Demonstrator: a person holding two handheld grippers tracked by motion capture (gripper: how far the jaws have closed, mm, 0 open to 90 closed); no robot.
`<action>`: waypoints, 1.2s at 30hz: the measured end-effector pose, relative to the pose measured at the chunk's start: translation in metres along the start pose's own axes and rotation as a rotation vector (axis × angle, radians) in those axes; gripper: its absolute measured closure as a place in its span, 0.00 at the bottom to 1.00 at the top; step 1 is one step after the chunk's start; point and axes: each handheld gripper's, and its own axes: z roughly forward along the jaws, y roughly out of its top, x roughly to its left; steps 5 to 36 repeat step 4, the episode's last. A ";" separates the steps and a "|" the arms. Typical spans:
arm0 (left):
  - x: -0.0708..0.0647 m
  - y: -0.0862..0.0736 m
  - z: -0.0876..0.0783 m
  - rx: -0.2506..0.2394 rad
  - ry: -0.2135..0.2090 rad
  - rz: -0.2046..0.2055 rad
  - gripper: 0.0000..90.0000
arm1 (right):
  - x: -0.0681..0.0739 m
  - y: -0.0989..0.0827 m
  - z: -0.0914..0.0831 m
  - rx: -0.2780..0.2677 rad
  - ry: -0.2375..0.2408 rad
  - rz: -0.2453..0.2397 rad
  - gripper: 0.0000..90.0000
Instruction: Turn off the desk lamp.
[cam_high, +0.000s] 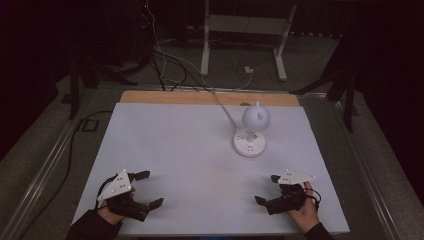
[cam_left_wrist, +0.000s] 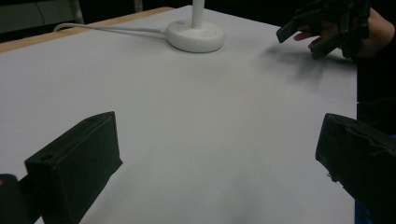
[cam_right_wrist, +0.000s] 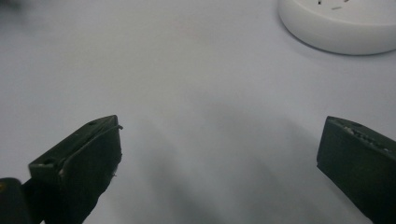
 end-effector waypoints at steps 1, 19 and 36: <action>0.000 0.000 0.000 -0.001 0.000 -0.001 0.01 | -0.001 0.000 0.001 0.002 -0.002 0.000 0.00; 0.001 0.000 0.000 -0.001 -0.002 -0.001 0.01 | -0.003 -0.001 0.002 0.003 -0.003 0.005 0.00; 0.001 0.000 0.000 -0.001 -0.002 -0.001 0.01 | -0.003 -0.001 0.002 0.003 -0.003 0.005 0.00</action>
